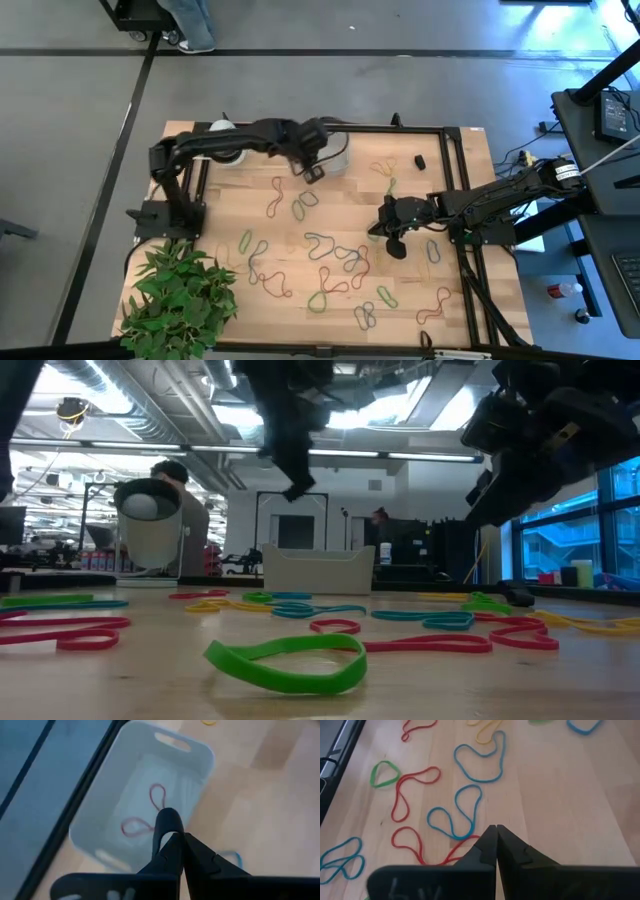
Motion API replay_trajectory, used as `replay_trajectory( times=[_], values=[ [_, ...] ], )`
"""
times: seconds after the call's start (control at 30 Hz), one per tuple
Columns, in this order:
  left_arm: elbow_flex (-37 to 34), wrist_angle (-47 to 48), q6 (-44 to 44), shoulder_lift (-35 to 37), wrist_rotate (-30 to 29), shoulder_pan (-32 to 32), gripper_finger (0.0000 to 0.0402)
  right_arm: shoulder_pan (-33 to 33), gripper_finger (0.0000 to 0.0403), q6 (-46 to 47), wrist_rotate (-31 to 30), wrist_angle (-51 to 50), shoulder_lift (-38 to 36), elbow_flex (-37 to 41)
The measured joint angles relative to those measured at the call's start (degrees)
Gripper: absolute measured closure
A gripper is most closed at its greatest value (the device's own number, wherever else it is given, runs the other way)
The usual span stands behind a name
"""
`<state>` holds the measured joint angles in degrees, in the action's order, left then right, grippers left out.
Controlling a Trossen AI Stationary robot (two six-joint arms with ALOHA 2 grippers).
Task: Pick and place rubber bands into bin
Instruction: Put the black rubber band into the white bin
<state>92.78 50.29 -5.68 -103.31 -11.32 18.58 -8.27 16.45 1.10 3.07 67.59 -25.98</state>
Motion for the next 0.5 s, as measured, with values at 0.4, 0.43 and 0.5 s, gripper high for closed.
replay_trajectory(
  times=[0.4, 0.43, 0.5],
  values=[
    [15.02, -0.3, 13.15, -21.69, 3.95, 6.28, 0.0398, 0.0, 0.0395, 3.05, -2.12, 0.68, 0.0, 0.0],
    [15.46, -0.24, 13.67, -22.77, 4.0, 6.53, 0.0398, 0.0, 0.0395, 3.96, -2.78, 0.69, 0.0, 0.0],
    [15.84, -0.34, 14.03, -24.38, 4.22, 7.09, 0.0397, 0.0, 0.0395, 5.09, -3.94, 0.7, 0.0, 0.0]
  ],
)
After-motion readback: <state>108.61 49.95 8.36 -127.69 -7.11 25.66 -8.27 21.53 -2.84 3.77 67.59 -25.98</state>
